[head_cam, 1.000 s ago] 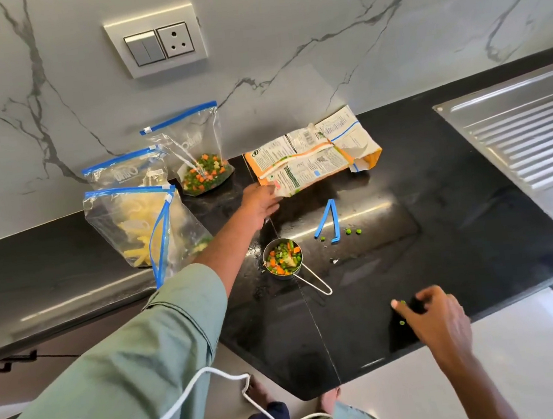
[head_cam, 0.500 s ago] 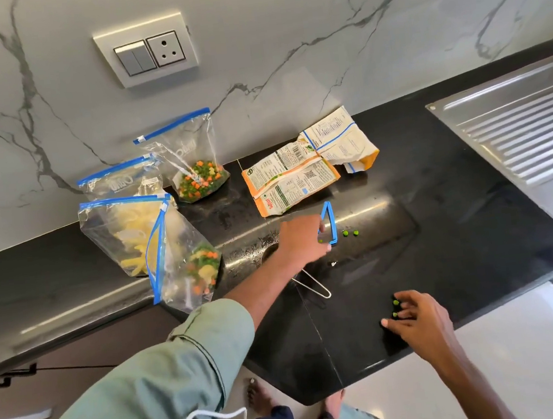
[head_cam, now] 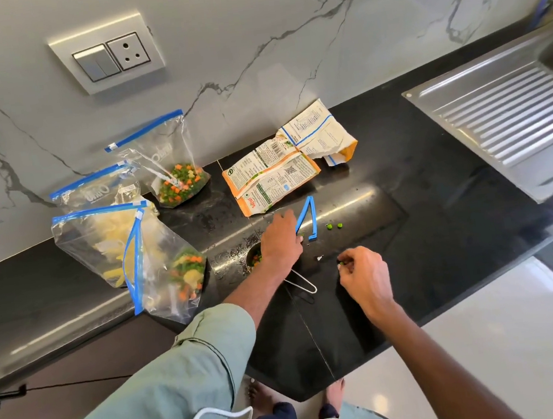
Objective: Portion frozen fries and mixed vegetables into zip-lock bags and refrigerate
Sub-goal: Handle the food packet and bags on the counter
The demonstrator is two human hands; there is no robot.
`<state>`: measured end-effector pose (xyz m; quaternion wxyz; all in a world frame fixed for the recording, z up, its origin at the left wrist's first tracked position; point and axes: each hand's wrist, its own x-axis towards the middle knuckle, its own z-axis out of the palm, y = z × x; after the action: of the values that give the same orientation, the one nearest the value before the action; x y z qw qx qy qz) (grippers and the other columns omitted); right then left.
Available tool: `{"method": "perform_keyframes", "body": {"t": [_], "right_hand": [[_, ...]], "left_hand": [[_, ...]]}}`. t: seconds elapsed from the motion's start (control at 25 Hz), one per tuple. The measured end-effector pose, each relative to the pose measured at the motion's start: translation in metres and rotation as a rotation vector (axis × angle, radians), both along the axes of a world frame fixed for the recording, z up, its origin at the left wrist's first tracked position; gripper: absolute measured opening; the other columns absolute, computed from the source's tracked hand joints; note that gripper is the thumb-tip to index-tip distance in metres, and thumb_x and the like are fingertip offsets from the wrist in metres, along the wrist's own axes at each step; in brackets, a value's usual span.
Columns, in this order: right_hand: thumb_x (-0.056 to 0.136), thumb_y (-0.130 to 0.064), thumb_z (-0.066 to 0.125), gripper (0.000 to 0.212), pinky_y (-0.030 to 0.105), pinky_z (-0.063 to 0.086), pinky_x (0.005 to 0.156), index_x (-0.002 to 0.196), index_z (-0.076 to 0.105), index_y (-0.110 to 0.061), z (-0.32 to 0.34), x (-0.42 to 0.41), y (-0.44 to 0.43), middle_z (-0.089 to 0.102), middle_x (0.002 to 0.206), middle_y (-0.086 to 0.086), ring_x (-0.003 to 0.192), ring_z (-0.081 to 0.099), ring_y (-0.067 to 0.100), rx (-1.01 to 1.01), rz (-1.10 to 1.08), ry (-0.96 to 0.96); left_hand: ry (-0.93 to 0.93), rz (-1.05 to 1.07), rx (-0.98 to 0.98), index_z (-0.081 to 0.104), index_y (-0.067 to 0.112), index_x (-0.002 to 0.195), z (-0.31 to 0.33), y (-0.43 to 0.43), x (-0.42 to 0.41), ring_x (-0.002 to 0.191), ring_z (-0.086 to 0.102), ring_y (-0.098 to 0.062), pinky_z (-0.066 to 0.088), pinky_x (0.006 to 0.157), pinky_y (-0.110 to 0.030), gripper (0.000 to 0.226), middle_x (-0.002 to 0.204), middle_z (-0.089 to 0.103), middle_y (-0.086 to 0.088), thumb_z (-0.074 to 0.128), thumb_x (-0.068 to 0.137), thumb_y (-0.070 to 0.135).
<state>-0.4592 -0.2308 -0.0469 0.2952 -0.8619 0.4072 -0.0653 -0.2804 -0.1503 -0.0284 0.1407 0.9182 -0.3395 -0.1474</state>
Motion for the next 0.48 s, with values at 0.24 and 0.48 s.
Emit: {"method": "perform_keyframes", "body": {"t": [0.24, 0.48], "right_hand": [[0.087, -0.009, 0.070, 0.016, 0.026, 0.052, 0.068, 0.100, 0.079, -0.013, 0.017, 0.036, -0.021, 0.076, 0.094, 0.001, 0.075, 0.067, 0.014, -0.023, -0.013, -0.029], [0.089, -0.005, 0.070, 0.025, 0.036, 0.061, 0.081, 0.111, 0.080, -0.010, 0.019, 0.070, -0.053, 0.077, 0.108, 0.006, 0.091, 0.073, 0.022, -0.068, 0.036, -0.022]], "left_hand": [[-0.032, -0.065, 0.033, 0.061, 0.016, 0.117, -0.005, 0.000, 0.004, 0.100, 0.063, -0.027, 0.054, 0.085, -0.042, 0.024, 0.111, 0.061, -0.005, 0.070, 0.096, 0.026], [-0.036, -0.045, 0.021, 0.052, 0.018, 0.121, -0.004, -0.003, 0.003, 0.100, 0.065, -0.027, 0.057, 0.085, -0.045, 0.039, 0.115, 0.060, -0.004, 0.076, 0.090, 0.025]]}}
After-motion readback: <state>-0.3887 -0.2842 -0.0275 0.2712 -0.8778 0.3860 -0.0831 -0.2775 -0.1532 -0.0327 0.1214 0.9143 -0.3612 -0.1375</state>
